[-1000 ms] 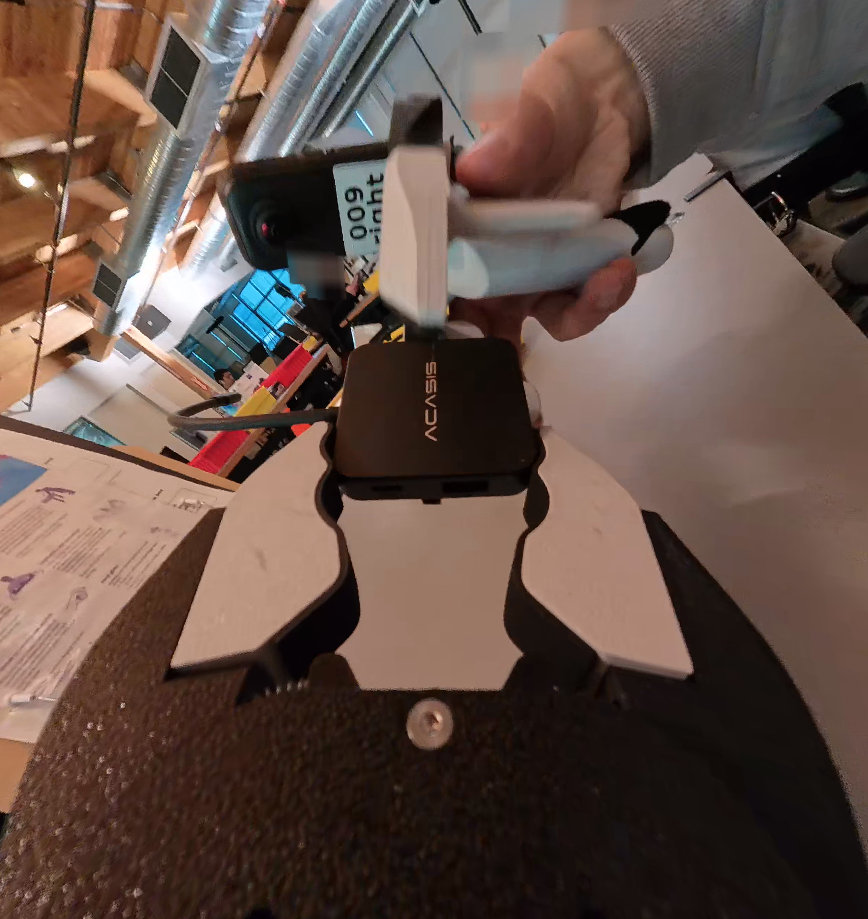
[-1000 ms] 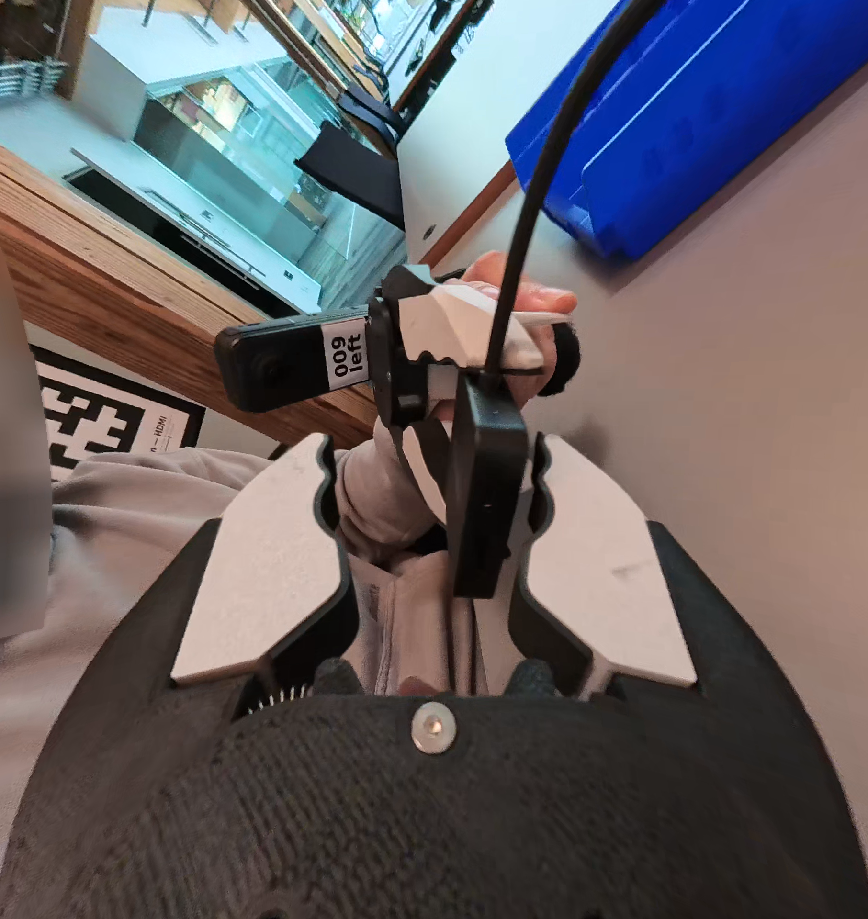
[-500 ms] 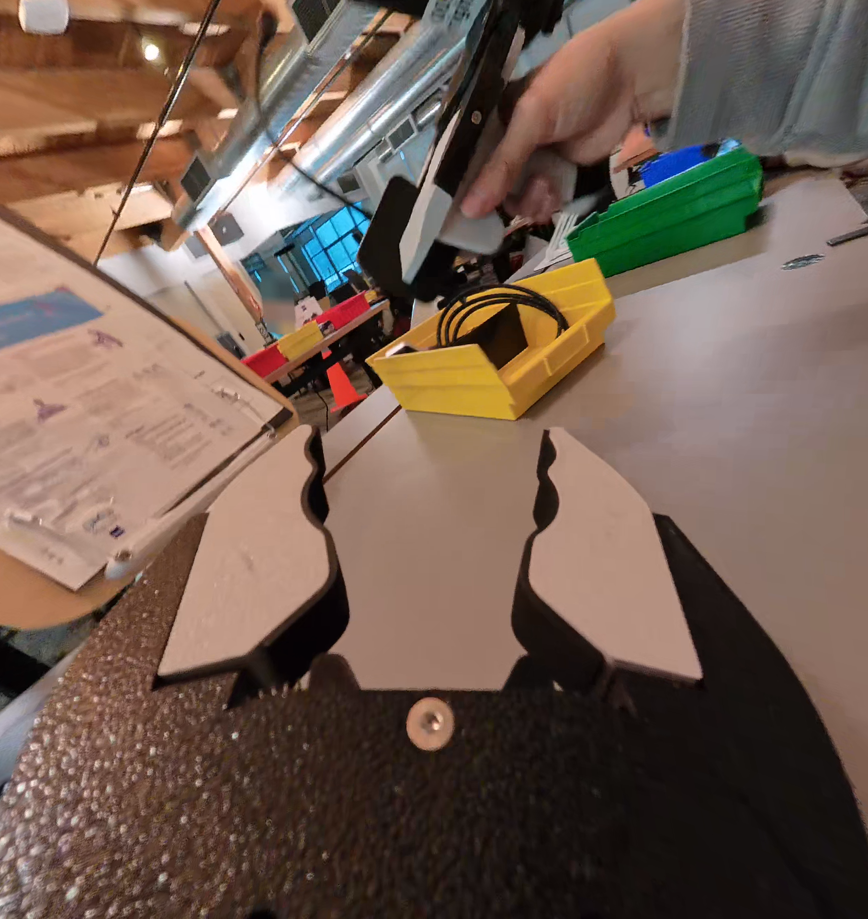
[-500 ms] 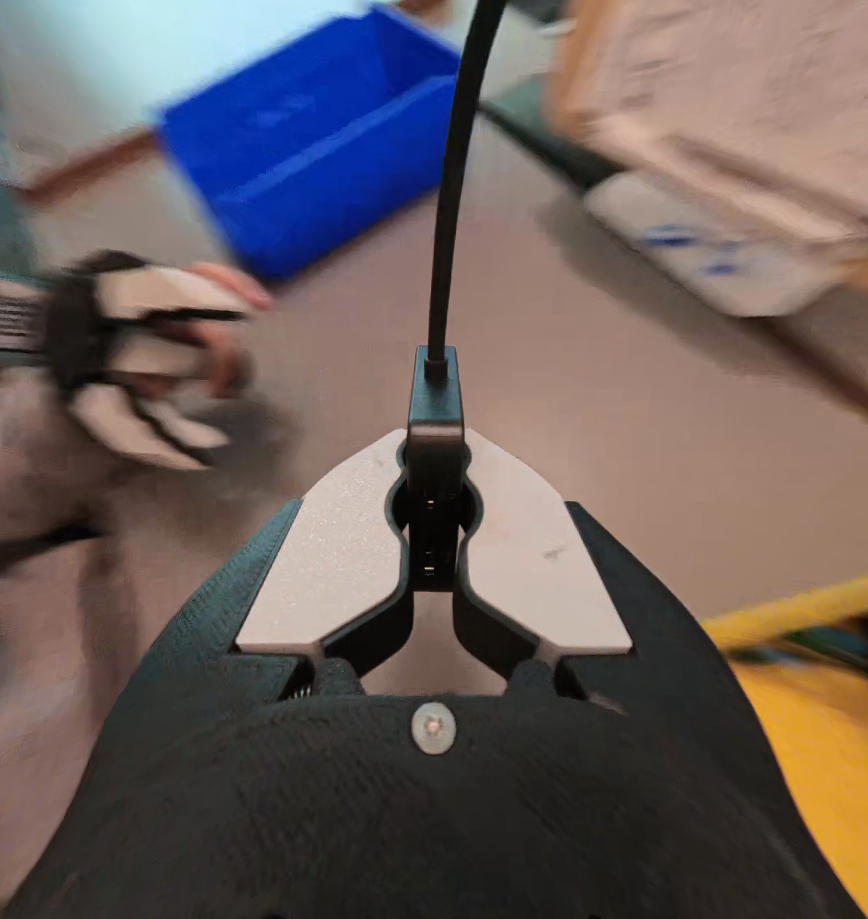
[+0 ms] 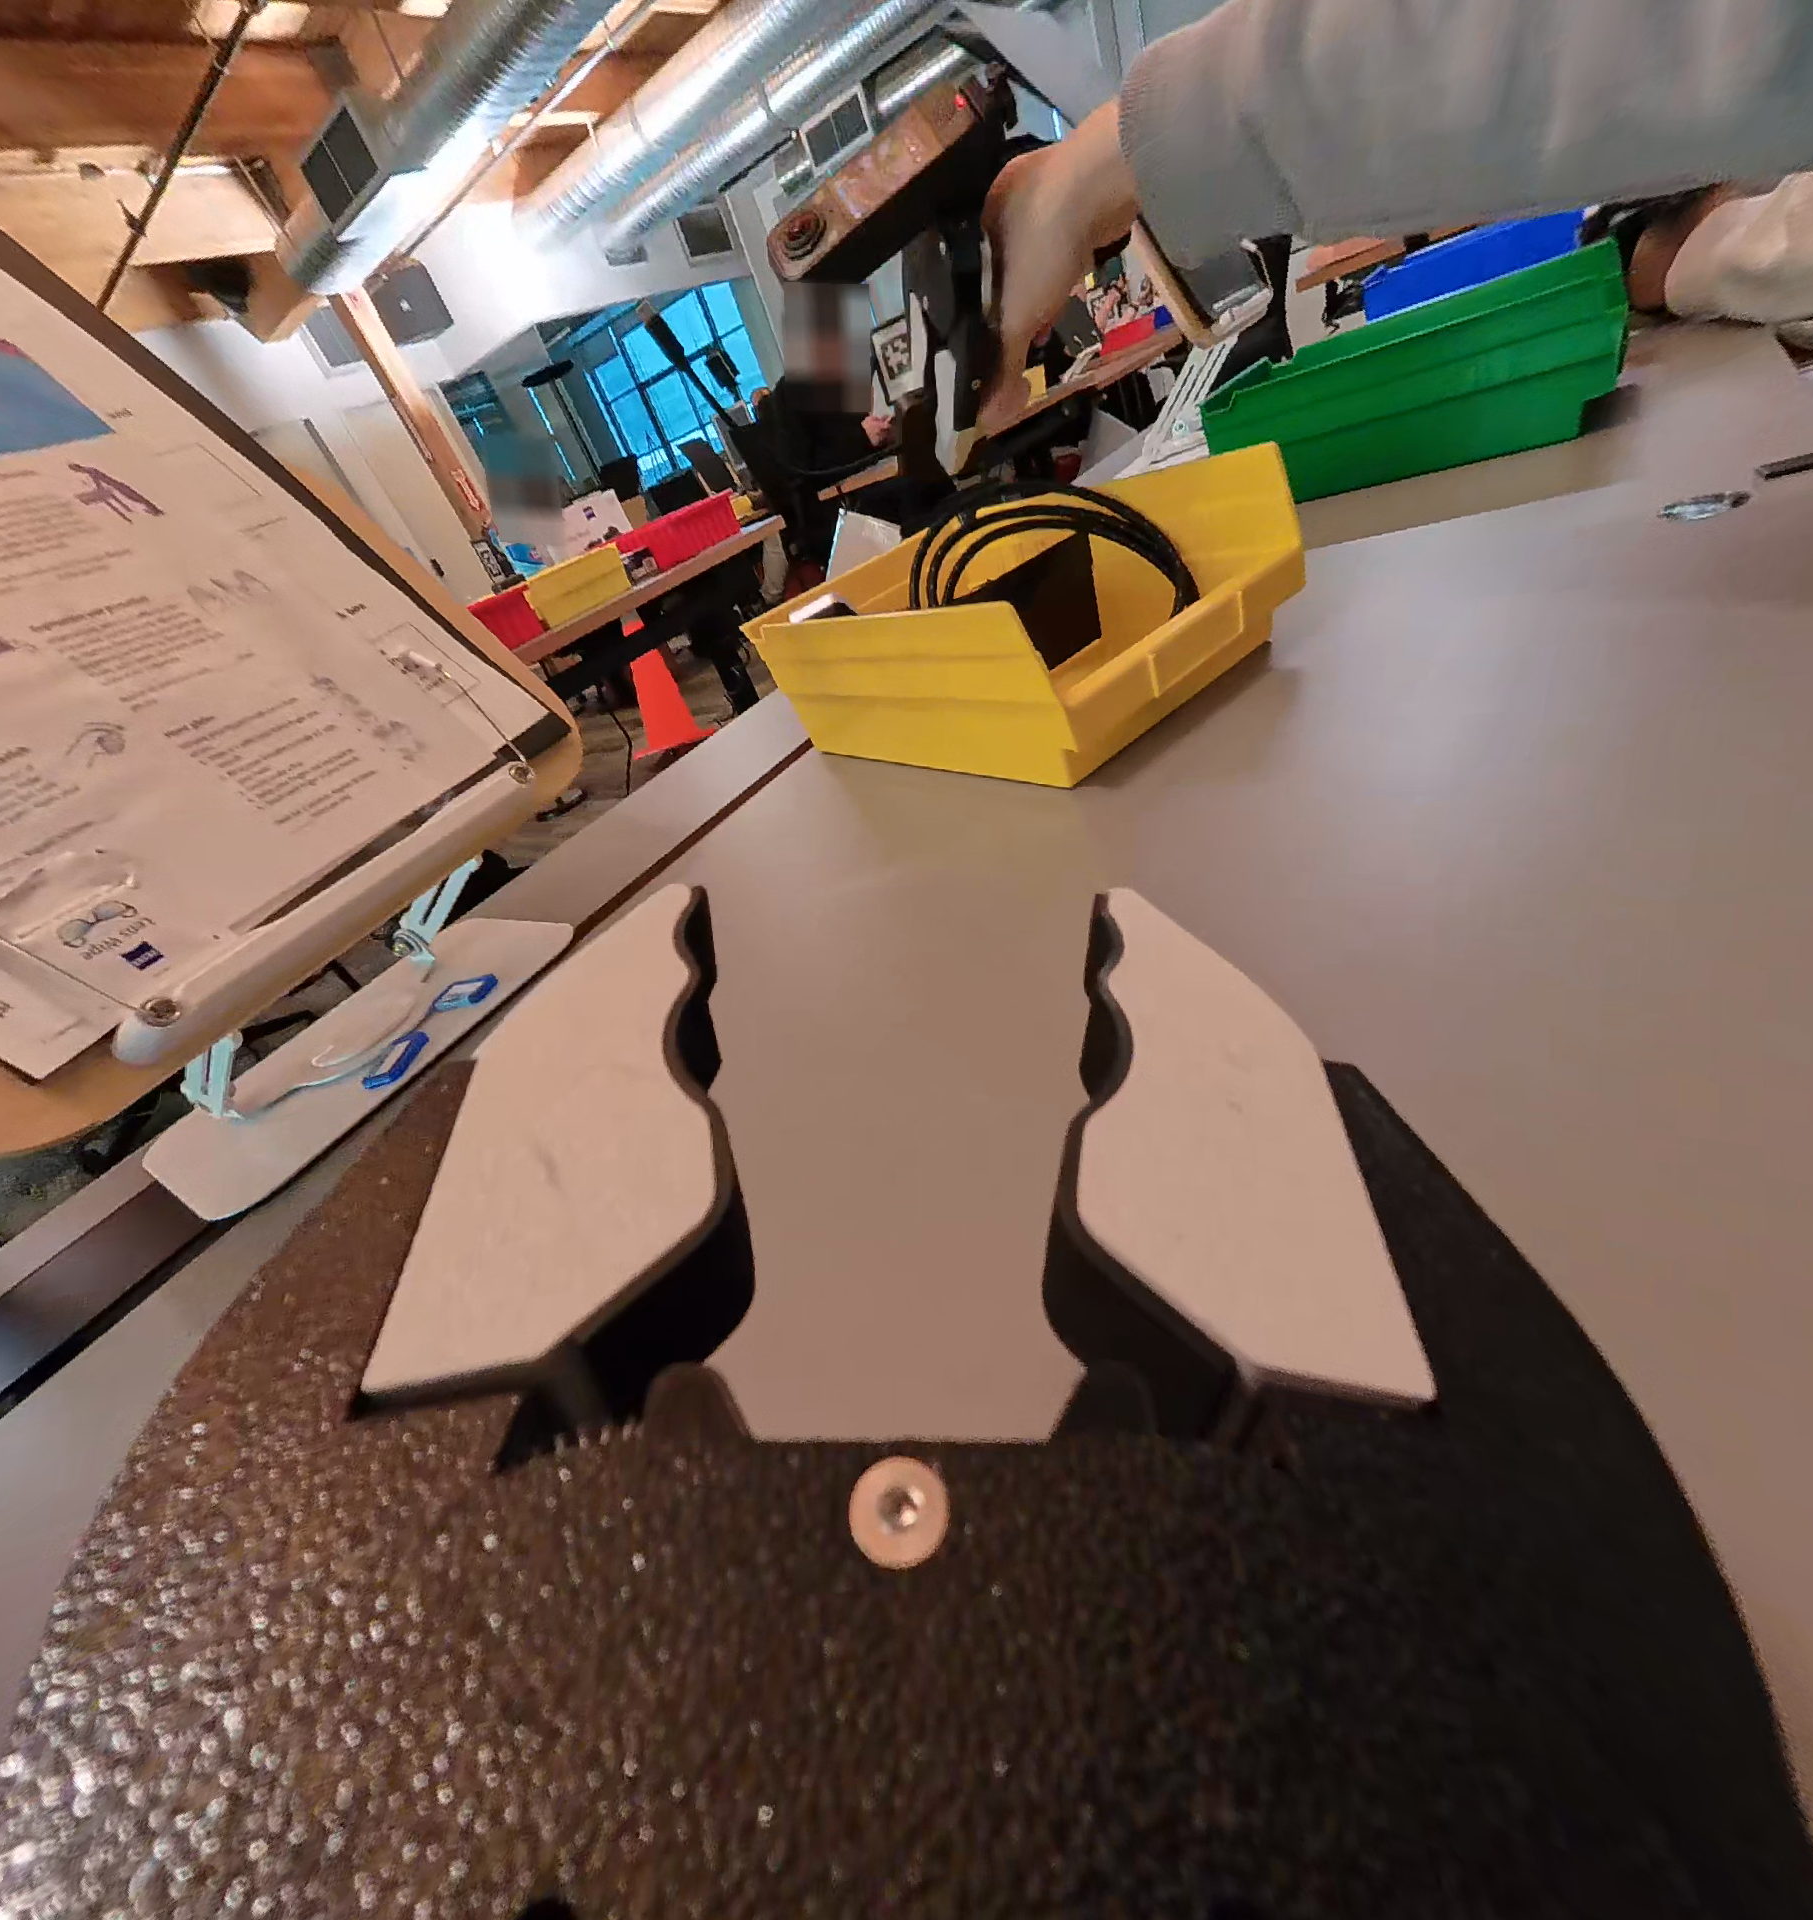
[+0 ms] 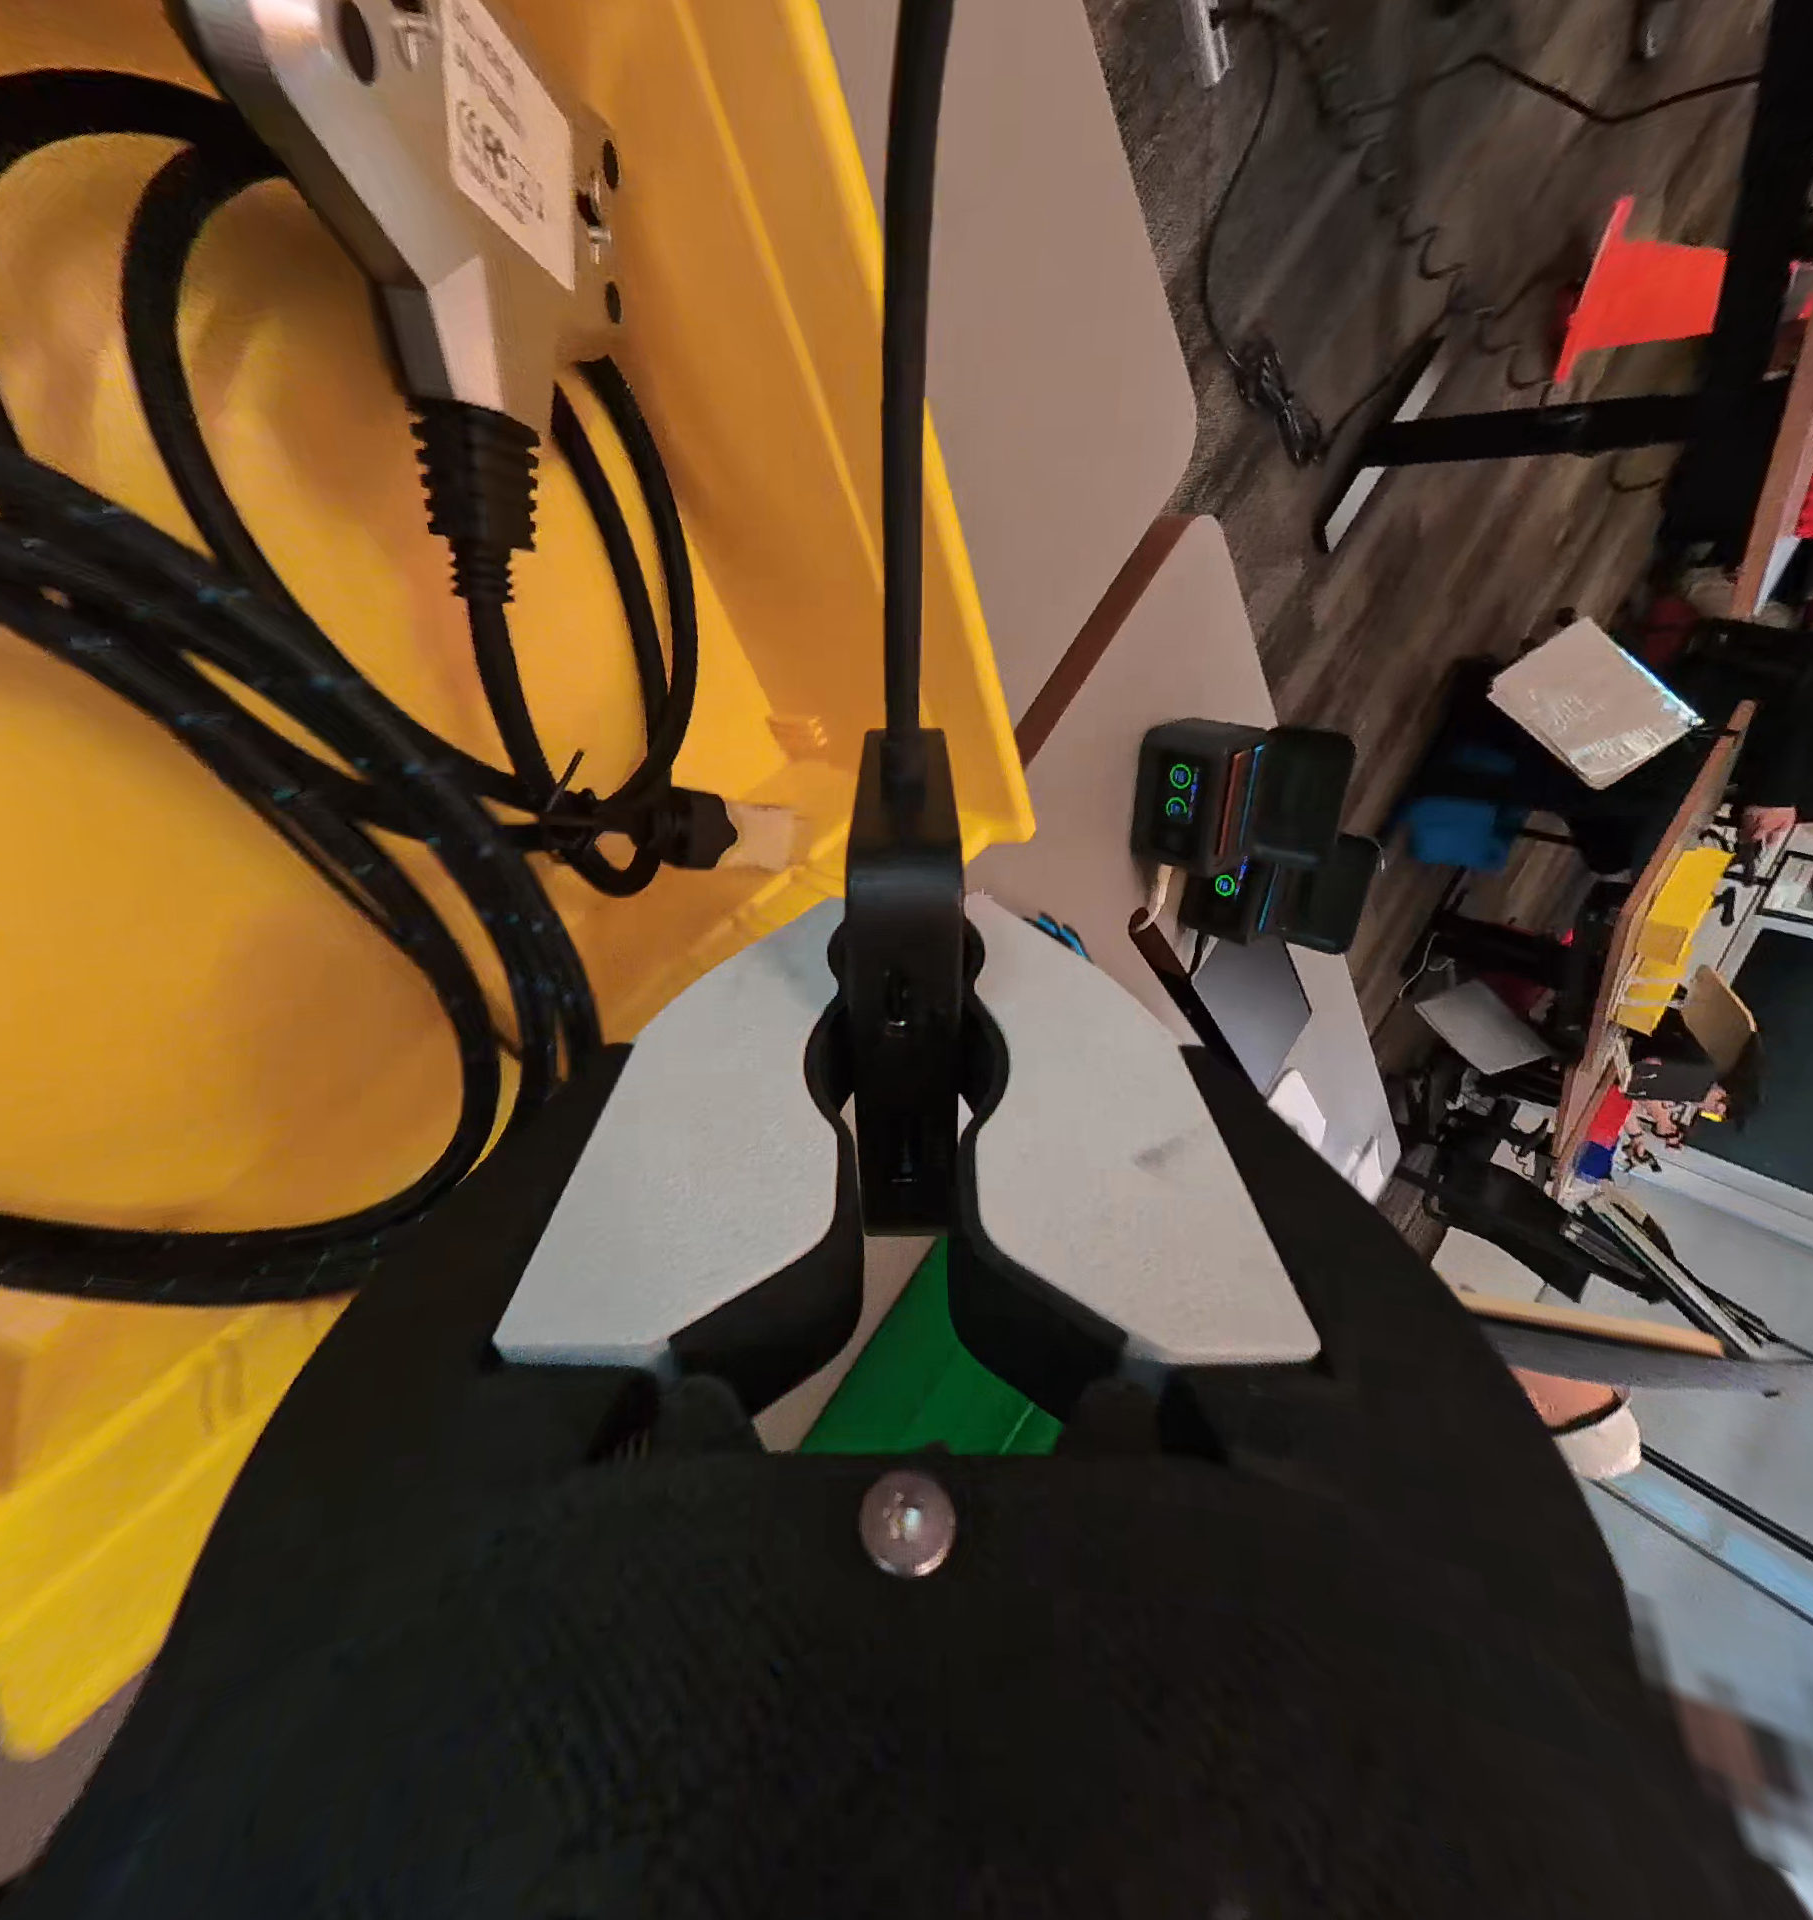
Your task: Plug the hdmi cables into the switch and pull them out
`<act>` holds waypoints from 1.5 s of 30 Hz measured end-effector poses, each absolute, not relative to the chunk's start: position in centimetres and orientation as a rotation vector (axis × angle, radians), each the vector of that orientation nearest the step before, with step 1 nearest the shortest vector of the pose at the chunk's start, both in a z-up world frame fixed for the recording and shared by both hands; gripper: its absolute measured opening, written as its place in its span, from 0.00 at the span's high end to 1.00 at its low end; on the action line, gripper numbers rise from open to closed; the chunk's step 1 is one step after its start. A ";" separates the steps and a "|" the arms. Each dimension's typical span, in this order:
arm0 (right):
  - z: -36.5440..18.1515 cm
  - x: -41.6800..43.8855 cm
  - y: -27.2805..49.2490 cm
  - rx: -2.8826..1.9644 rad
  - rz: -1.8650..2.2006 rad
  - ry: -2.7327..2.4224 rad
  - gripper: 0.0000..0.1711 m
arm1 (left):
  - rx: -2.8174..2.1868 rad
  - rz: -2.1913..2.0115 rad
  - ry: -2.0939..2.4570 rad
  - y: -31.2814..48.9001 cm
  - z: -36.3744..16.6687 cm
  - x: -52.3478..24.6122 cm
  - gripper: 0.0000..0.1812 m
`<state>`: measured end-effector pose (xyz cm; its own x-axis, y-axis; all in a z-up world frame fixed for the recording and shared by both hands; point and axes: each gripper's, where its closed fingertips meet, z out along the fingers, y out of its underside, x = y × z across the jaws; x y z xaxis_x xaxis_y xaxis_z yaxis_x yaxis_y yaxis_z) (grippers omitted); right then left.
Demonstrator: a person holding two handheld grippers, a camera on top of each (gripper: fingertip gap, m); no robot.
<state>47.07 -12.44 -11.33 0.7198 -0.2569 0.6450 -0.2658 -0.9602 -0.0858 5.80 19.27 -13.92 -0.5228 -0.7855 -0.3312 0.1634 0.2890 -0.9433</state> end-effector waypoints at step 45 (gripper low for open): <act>-14.8 25.8 -22.1 3.037 1.550 -1.440 0.41 | -1.567 -1.037 1.822 1.2 -18.4 28.8 0.59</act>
<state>25.79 -22.12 -14.76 0.3964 -0.8122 0.4280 -0.3674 -0.5676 -0.7368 28.83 1.16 -18.40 -0.1970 -0.9759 0.0940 -0.5793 0.0385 -0.8142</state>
